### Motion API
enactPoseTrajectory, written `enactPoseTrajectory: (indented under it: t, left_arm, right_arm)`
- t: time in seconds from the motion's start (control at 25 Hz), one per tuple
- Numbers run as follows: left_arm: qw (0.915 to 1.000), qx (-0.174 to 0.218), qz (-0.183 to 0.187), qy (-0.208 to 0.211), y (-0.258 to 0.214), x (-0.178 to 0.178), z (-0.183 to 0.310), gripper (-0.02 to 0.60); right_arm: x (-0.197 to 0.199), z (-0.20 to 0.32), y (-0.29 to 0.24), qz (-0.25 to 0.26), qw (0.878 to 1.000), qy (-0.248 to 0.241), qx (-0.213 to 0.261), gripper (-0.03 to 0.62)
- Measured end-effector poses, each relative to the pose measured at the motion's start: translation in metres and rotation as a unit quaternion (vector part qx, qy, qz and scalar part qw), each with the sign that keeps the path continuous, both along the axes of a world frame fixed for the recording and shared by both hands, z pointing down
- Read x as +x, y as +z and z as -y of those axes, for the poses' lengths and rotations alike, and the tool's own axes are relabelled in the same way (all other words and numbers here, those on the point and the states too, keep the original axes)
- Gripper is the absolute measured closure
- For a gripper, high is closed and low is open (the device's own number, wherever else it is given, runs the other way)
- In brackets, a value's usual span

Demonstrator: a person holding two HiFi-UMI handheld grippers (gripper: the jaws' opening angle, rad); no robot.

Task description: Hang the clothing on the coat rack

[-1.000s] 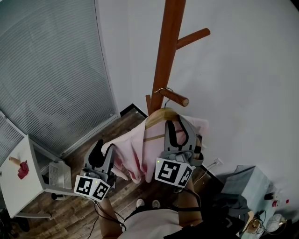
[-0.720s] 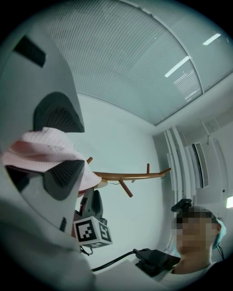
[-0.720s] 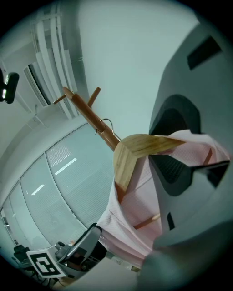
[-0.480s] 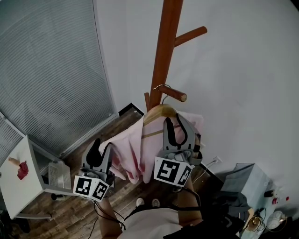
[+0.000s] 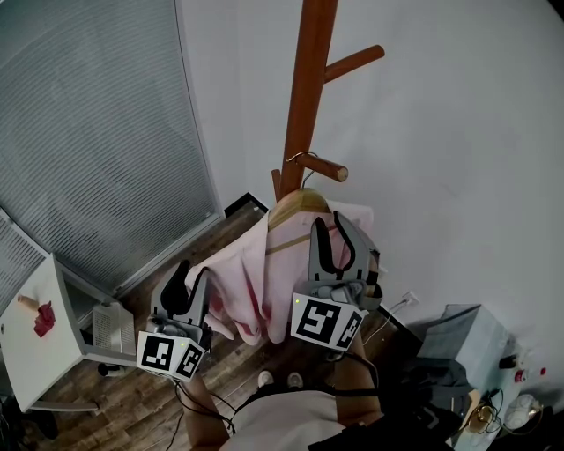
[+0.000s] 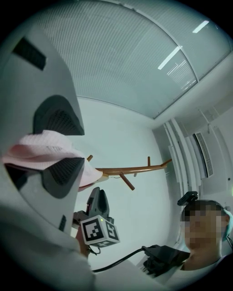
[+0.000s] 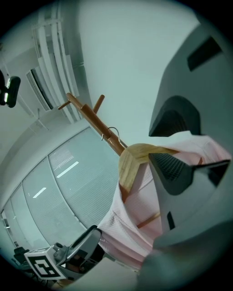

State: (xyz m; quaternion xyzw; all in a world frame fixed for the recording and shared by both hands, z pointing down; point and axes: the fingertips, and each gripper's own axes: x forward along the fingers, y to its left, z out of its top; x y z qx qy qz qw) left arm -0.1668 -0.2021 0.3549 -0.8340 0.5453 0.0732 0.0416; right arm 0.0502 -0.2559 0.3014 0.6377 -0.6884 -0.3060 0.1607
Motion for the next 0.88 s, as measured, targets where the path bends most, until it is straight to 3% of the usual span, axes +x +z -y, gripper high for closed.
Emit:
enactPoseTrajectory:
  t: [0.48,0.72,0.88]
  left_arm:
    - [0.9985,0.008,0.053,0.005,-0.008,0.011,-0.015,0.465]
    - [0.9991,0.040,-0.002,-0.013,-0.036,-0.003,-0.027,0.506]
    - [0.9985,0.051,-0.005,-0.023,-0.044,-0.007,-0.033,0.528]
  right_arm:
    - [0.004,-0.007,-0.004,0.006,1.000,-0.001,0.008,0.487]
    - [0.007,-0.008,-0.008,0.016,1.000,0.004,0.016,0.517]
    - [0.005,-0.012,-0.011,0.016,1.000,0.002,0.022,0.534]
